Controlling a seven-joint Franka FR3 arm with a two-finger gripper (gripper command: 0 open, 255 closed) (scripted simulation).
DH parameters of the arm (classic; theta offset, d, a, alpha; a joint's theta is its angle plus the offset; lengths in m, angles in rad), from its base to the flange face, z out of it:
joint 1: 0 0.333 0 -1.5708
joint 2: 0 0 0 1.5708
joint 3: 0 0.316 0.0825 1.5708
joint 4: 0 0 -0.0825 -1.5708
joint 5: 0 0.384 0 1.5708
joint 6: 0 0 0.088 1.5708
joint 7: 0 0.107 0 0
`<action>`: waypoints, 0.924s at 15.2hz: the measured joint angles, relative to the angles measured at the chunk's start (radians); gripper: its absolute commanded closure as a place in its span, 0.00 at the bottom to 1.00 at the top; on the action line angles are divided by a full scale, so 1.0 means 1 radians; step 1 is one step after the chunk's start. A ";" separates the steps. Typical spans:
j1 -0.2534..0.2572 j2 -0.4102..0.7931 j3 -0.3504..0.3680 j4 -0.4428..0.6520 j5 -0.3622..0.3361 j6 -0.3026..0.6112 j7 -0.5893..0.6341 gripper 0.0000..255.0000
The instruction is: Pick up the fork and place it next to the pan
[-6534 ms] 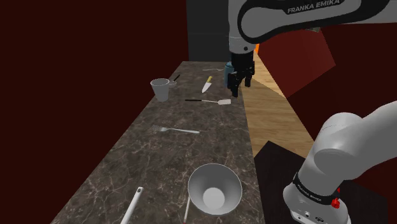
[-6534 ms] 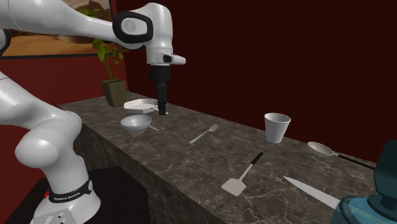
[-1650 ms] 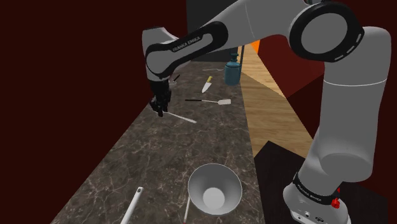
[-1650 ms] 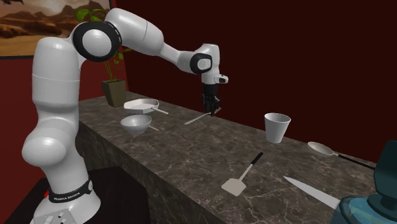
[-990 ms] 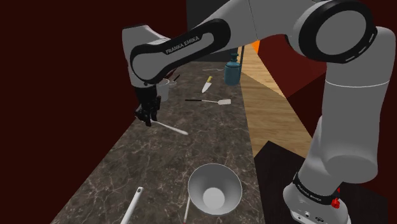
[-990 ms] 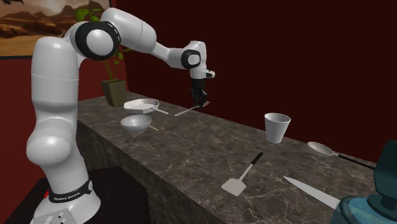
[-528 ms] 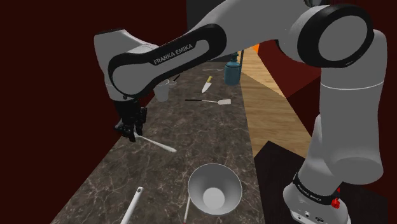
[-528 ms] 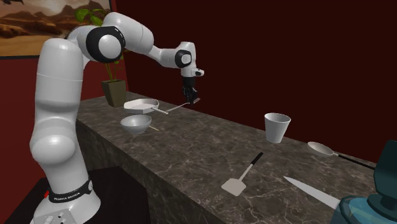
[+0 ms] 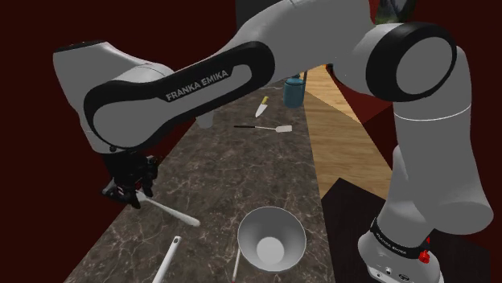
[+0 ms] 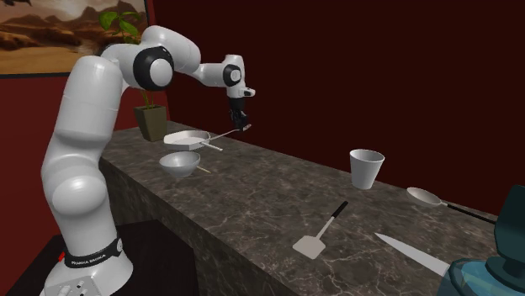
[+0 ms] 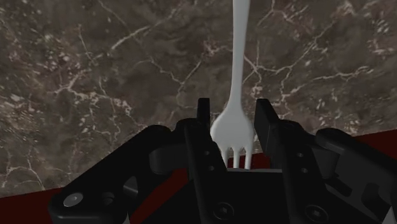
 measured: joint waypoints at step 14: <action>0.017 0.060 -0.007 -0.090 -0.026 0.146 0.035 1.00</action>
